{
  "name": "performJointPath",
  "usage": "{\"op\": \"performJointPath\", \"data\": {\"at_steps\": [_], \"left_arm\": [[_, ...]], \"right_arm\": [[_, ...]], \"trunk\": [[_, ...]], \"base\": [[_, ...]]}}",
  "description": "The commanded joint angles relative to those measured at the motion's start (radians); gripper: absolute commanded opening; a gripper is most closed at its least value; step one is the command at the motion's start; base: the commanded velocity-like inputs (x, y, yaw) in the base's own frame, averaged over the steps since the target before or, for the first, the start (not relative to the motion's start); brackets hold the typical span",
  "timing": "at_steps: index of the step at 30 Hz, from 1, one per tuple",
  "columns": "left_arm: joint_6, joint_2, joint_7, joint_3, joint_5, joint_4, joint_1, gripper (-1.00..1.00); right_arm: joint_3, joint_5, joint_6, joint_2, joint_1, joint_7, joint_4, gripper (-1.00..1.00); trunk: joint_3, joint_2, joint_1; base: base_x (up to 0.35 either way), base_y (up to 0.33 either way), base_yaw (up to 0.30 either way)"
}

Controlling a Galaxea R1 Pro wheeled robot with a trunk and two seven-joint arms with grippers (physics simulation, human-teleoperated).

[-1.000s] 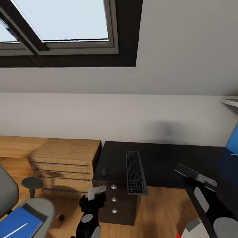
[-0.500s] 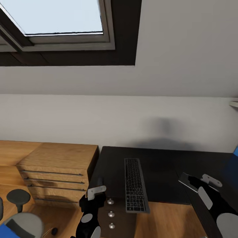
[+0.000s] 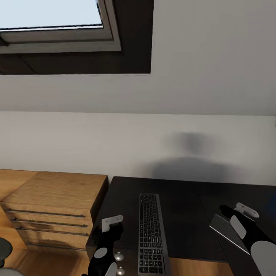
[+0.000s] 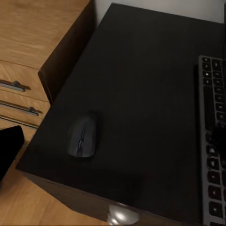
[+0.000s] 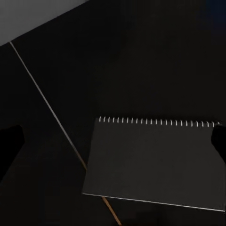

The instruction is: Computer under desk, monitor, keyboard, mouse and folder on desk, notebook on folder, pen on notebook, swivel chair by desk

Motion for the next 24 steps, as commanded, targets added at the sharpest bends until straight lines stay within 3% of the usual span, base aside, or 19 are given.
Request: {"op": "performJointPath", "data": {"at_steps": [1, 9, 11, 13, 14, 17, 24], "left_arm": [[0.004, 0.000, 0.007, -0.002, 0.006, -0.001, -0.001, 1.00], [0.005, -0.001, 0.006, -0.007, 0.007, -0.002, -0.001, 1.00], [0.005, -0.003, 0.006, -0.043, 0.006, -0.016, 0.000, 1.00], [0.004, -0.004, 0.007, -0.110, 0.006, -0.045, 0.000, 1.00], [0.004, -0.002, 0.009, -0.171, 0.007, -0.082, 0.001, 1.00], [0.004, 0.000, 0.016, -0.210, 0.024, -0.124, 0.001, 1.00], [0.005, 0.003, 0.031, -0.229, 0.117, -0.164, 0.001, 1.00]], "right_arm": [[0.000, -0.008, 0.004, -0.002, 0.000, -0.004, -0.001, 1.00], [0.001, -0.004, -0.038, -0.013, -0.009, -0.008, 0.036, 1.00], [0.001, 0.010, -0.039, -0.017, -0.021, -0.011, 0.060, 1.00], [0.002, 0.029, -0.039, -0.021, -0.041, -0.013, 0.095, 1.00], [0.002, 0.046, -0.039, -0.026, -0.064, -0.014, 0.131, 1.00], [0.002, 0.057, -0.039, -0.036, -0.088, -0.014, 0.167, 1.00], [0.002, 0.062, -0.036, -0.044, -0.103, -0.012, 0.185, 1.00]], "trunk": [[-0.001, -0.001, 0.001], [-0.001, -0.001, 0.001], [-0.001, -0.001, 0.001], [-0.001, -0.001, 0.001], [-0.001, -0.001, 0.001], [-0.001, -0.001, 0.001], [-0.013, -0.029, 0.016]], "base": [[0.318, -0.154, 0.000], [0.266, -0.158, 0.000], [0.055, -0.036, 0.000], [0.028, -0.019, 0.000], [0.013, -0.008, 0.000], [0.008, -0.005, 0.000], [0.002, -0.002, 0.000]]}}
